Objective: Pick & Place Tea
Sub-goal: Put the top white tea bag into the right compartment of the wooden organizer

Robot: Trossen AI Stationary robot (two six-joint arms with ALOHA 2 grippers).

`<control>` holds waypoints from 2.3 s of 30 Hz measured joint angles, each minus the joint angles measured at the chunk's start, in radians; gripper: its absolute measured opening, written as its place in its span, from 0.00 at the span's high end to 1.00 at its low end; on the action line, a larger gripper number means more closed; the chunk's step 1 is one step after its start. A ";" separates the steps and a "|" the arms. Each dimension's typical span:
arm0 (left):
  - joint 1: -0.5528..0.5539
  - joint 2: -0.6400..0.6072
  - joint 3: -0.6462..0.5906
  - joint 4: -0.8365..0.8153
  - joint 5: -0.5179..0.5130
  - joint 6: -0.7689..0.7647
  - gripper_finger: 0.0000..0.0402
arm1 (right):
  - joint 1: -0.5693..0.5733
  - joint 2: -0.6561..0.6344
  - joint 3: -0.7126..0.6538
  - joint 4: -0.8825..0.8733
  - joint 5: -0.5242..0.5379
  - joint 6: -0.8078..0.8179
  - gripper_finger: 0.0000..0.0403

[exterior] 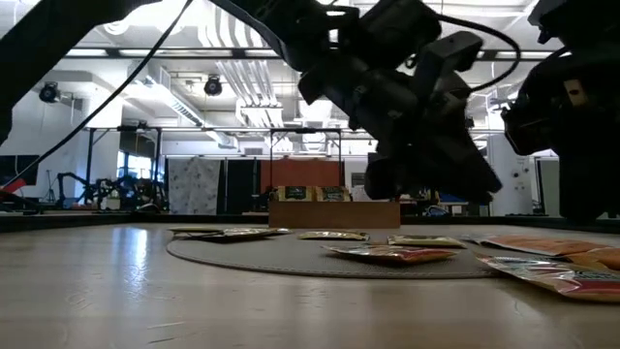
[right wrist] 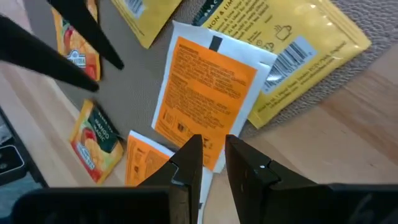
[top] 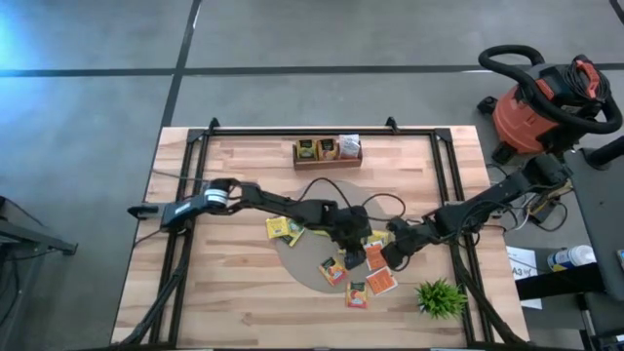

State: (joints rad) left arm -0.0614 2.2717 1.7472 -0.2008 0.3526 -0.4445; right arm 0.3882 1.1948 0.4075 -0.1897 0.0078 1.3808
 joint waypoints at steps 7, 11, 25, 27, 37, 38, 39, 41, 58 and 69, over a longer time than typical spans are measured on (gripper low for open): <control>-0.012 0.038 0.027 0.001 -0.015 -0.002 0.82 | 0.000 0.000 -0.011 -0.016 0.003 -0.004 0.83; -0.013 0.061 0.025 0.012 -0.025 -0.018 0.82 | 0.000 0.000 -0.034 -0.014 0.018 0.002 0.81; -0.006 0.080 0.016 0.073 -0.072 -0.031 0.82 | 0.000 0.000 -0.073 0.104 0.021 0.034 0.72; -0.005 0.087 0.015 0.081 -0.074 -0.031 0.82 | 0.000 0.000 -0.073 0.103 0.021 0.034 0.72; -0.007 0.135 0.016 0.196 -0.049 -0.109 0.82 | 0.000 0.026 -0.075 0.127 0.018 0.057 0.72; -0.008 0.136 0.016 0.196 -0.049 -0.111 0.82 | 0.000 0.030 -0.075 0.130 0.018 0.057 0.73; -0.008 0.136 0.016 0.195 -0.049 -0.110 0.82 | 0.000 0.030 -0.075 0.133 0.018 0.057 0.73; -0.008 0.136 0.016 0.194 -0.048 -0.103 0.82 | 0.000 0.032 -0.075 0.145 0.018 0.055 0.74; -0.004 0.080 0.027 0.151 -0.068 -0.045 0.82 | 0.000 0.013 -0.056 0.160 0.001 -0.033 0.98; -0.005 -0.143 0.014 -0.087 -0.304 0.007 0.82 | 0.018 0.007 0.247 -0.437 0.377 -0.311 0.98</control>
State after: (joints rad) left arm -0.0667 2.1288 1.7607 -0.2882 0.0482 -0.4379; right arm 0.4057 1.2022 0.6541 -0.6264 0.3849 1.0698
